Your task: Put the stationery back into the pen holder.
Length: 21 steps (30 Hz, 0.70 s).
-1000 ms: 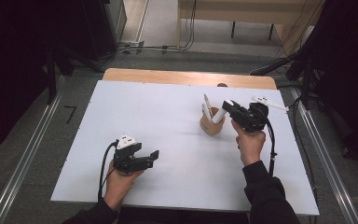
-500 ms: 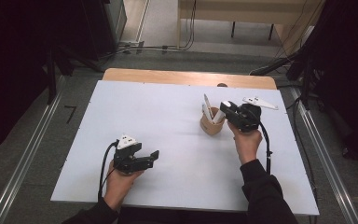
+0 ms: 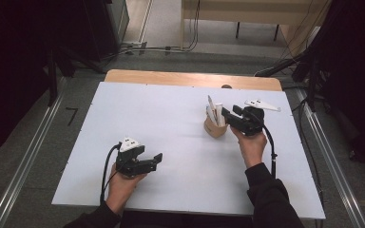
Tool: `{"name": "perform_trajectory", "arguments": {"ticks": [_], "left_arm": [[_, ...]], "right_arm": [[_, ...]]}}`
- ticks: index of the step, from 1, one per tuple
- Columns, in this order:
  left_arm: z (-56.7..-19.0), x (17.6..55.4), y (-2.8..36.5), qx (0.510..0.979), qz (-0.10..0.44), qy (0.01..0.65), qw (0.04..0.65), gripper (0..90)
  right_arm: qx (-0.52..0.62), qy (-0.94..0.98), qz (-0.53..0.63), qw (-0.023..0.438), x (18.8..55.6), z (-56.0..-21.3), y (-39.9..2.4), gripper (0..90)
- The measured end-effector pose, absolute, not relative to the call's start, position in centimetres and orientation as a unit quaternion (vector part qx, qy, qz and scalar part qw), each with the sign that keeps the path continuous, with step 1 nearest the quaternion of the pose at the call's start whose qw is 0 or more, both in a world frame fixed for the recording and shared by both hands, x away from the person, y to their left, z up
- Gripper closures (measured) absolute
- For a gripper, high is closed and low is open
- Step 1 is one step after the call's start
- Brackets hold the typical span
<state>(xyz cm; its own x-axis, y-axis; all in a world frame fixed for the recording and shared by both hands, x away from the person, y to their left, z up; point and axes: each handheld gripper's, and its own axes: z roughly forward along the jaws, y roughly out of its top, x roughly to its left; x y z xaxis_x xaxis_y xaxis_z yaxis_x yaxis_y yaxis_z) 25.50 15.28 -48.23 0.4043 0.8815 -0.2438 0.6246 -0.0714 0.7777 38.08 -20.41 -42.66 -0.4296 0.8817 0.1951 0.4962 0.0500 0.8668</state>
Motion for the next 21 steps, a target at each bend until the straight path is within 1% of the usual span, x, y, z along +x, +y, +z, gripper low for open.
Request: {"name": "perform_trajectory", "arguments": {"ticks": [5, 17, 21], "left_arm": [[-48.3, 25.5, 15.3, 0.718, 0.148, 0.525, 0.432, 22.0], [-48.3, 25.6, 15.4, 0.717, 0.147, 0.526, 0.432, 21.9], [-48.2, 25.6, 15.6, 0.714, 0.149, 0.528, 0.435, 21.6]], "right_arm": [[0.495, 0.705, 0.47, 0.194, 37.9, -42.8, -20.7, 41.6], [0.497, 0.715, 0.452, 0.193, 37.4, -43.5, -21.4, 37.2], [0.496, 0.72, 0.446, 0.192, 37.0, -43.6, -21.5, 33.6]]}}
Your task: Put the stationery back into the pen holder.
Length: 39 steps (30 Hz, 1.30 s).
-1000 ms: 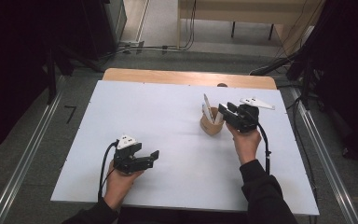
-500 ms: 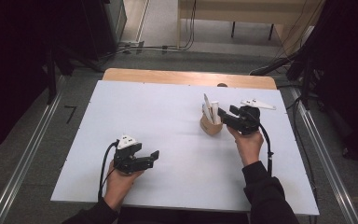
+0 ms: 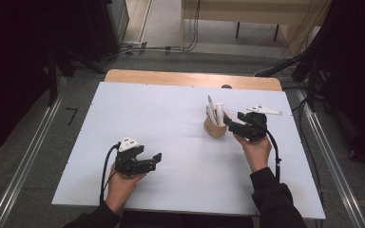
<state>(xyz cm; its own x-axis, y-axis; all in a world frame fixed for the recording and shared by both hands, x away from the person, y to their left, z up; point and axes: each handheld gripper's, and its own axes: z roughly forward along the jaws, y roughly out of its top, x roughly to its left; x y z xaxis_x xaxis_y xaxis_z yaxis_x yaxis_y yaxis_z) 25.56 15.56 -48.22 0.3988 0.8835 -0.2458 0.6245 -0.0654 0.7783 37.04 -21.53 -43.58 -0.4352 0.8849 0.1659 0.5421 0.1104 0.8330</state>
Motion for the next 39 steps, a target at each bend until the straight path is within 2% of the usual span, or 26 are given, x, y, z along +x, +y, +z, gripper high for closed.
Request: {"name": "perform_trajectory", "arguments": {"ticks": [17, 33, 39], "left_arm": [[-48.2, 25.7, 16.1, 0.71, 0.15, 0.533, 0.436, 20.3], [-48.0, 25.6, 16.7, 0.704, 0.157, 0.535, 0.439, 18.6], [-48.0, 25.7, 17.0, 0.701, 0.16, 0.539, 0.439, 18.3]], "right_arm": [[0.493, 0.737, 0.426, 0.18, 35.3, -44.0, -22.8, 25.8], [0.493, 0.747, 0.406, 0.186, 33.3, -44.5, -24.2, 17.6], [0.496, 0.744, 0.405, 0.19, 32.7, -44.5, -24.8, 17.1]]}}
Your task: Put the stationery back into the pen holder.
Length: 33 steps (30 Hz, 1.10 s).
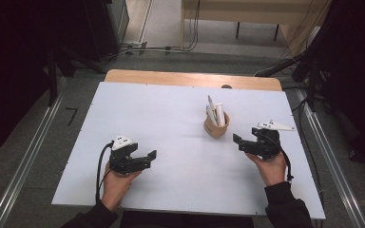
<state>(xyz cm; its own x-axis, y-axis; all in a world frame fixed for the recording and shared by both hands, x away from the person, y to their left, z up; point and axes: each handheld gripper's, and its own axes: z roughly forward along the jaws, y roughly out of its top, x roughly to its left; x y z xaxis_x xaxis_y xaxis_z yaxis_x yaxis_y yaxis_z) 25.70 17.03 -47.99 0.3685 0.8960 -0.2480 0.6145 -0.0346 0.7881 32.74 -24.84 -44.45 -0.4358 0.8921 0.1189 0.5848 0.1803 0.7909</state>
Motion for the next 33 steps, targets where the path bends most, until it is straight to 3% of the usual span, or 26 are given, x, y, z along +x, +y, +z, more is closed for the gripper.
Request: {"name": "perform_trajectory", "arguments": {"ticks": [33], "left_arm": [[-47.9, 26.0, 20.7, 0.666, 0.179, 0.579, 0.436, 18.5]], "right_arm": [[0.52, 0.73, 0.396, 0.2, 29.2, -44.8, -28.4, 18.0]]}}
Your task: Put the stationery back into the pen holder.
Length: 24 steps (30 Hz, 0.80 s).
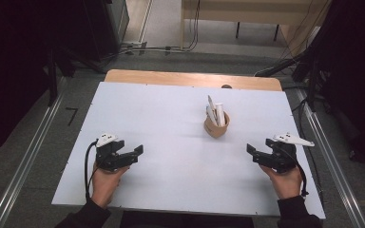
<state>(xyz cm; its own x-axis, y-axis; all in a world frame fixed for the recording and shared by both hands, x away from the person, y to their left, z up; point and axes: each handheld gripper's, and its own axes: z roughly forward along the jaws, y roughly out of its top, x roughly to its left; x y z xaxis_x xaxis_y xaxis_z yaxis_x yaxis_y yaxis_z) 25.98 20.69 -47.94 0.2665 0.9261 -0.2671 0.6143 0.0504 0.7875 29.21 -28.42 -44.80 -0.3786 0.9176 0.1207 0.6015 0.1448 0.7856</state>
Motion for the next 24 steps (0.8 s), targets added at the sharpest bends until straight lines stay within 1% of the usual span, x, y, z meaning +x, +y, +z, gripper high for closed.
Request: {"name": "perform_trajectory", "arguments": {"ticks": [10, 20, 24], "left_arm": [[-48.2, 26.1, 22.1, 0.653, 0.186, 0.594, 0.431, 18.5], [-48.3, 25.8, 23.5, 0.643, 0.193, 0.606, 0.427, 18.5], [-48.3, 25.7, 23.9, 0.64, 0.194, 0.609, 0.426, 18.5]], "right_arm": [[0.534, 0.721, 0.393, 0.203, 28.4, -45.1, -30.1, 18.2], [0.547, 0.716, 0.373, 0.223, 27.9, -45.6, -31.7, 18.2], [0.552, 0.713, 0.372, 0.223, 27.7, -45.7, -32.2, 18.7]]}}
